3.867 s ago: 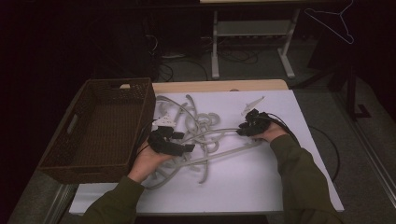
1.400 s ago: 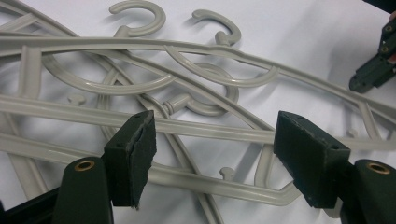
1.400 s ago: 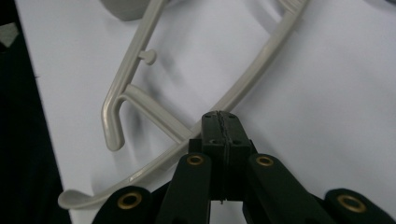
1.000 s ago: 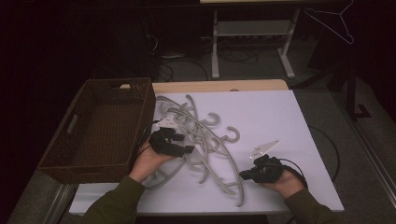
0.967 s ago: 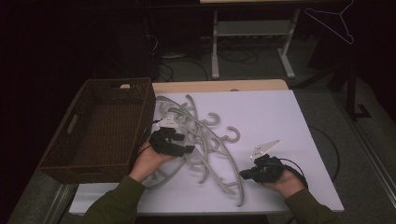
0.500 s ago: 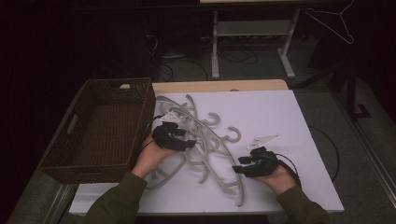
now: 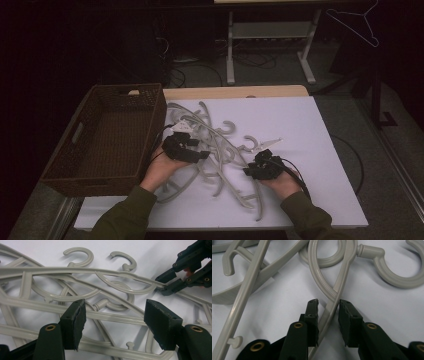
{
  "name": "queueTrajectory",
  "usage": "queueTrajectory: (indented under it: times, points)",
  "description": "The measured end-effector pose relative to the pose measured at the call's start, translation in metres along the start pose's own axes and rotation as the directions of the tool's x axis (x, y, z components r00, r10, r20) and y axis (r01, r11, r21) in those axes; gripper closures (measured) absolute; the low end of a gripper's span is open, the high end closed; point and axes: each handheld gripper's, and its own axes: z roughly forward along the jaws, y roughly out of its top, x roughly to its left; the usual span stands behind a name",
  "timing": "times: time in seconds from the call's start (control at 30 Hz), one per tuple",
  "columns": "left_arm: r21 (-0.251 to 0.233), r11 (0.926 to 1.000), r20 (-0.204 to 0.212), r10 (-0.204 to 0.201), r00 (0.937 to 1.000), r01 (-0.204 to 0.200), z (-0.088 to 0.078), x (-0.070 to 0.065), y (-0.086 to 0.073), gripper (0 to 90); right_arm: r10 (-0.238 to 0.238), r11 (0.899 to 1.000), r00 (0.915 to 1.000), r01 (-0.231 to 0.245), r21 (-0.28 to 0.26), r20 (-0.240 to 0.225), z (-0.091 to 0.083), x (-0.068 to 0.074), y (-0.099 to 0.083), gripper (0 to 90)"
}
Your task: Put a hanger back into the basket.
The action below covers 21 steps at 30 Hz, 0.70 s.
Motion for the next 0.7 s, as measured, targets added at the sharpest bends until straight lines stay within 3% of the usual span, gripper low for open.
queueTrajectory:
  times: [0.2,0.37,0.47,0.7]
  points:
    - [0.012,0.9998,-0.001,0.017,0.9998,-0.017,0.003,0.0,0.003,34.0,-0.008,1.0,0.9999,0.008,0.001,0.006,-0.009,-0.015,-0.005,80.8]
    - [0.044,0.9978,-0.003,0.049,0.9988,-0.049,0.014,0.005,0.007,33.8,-0.069,0.998,0.9972,0.069,-0.001,-0.029,-0.016,-0.024,-0.01,81.1]
    - [0.079,0.993,-0.009,0.089,0.996,-0.088,0.02,0.006,0.009,33.7,-0.095,0.995,0.994,0.093,-0.028,-0.054,-0.025,-0.03,-0.013,81.3]
    - [0.132,0.9764,0.005,0.172,0.9851,-0.171,0.033,0.003,0.015,33.8,-0.202,0.977,0.9783,0.198,-0.073,-0.047,-0.041,-0.031,-0.011,81.5]
